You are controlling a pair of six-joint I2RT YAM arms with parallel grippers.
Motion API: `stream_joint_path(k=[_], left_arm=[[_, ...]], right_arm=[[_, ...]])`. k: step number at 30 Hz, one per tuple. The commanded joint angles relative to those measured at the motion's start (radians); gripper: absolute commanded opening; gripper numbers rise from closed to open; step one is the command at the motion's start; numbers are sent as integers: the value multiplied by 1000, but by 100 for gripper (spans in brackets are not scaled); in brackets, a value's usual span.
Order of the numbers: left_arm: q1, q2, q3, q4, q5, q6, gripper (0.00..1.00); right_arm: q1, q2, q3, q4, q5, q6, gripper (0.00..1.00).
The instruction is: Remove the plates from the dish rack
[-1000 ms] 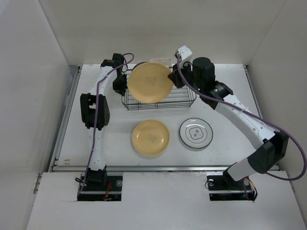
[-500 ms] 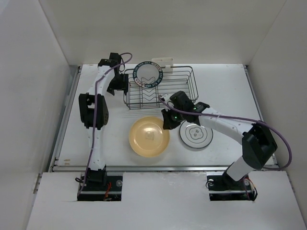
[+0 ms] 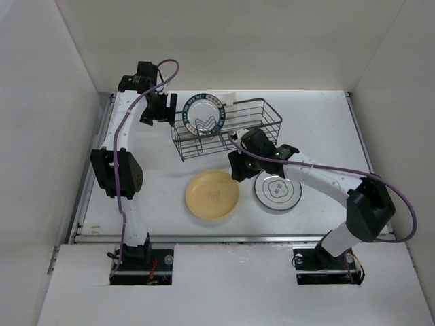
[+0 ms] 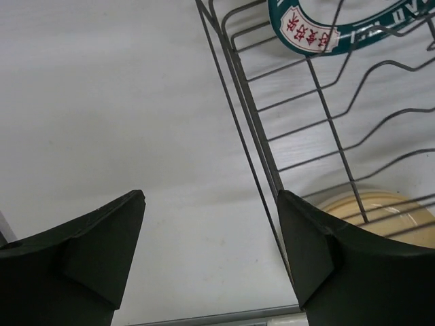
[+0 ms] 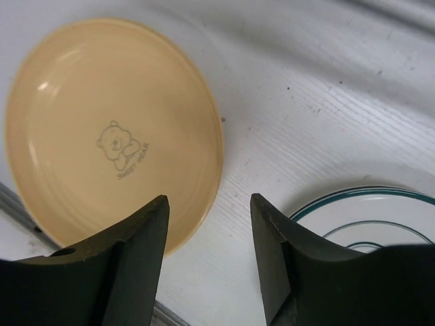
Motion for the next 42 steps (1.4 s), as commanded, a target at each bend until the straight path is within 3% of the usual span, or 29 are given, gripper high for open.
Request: stream_joint_path(k=[1,7,12,18,20,21,22,26,29,31,35,40,42], left_arm=[[1,-39,-37,-41,69,43,77],[-8,88,29,-44,54,63,72],[-8,88,6,-35,66,54,72],[-18,119,6,-79,41,54,71],[-18,137,6,-94,31,65,67],[-27,157,6,-107,31,77,63],[-27,168,6,-107,31,77,50],[-36,221,33,-107,9,77,16],[-45,266,102,-107,9,68,4],[-45,287,167,-107,9,68,0],[-45,341,280,-88,9,57,0],[-45,352,291,-23,-12,48,0],[-45,352,291,-10,-12,48,8]], right_arm=[[8,-127,77,27,21,7,57],[8,-168,165,12,-18,-35,57],[-8,-193,301,-2,92,17,71],[-113,-17,464,-139,269,27,73],[-179,62,512,-155,309,54,73],[-204,85,512,-166,320,63,73],[-251,108,521,-166,353,74,73],[-363,223,530,-151,367,105,72],[-390,243,504,-70,271,50,68],[-390,243,495,-19,188,-69,66],[-327,264,531,81,-23,-234,66],[-281,387,699,102,-223,-309,66],[-266,447,771,102,-233,-309,66]])
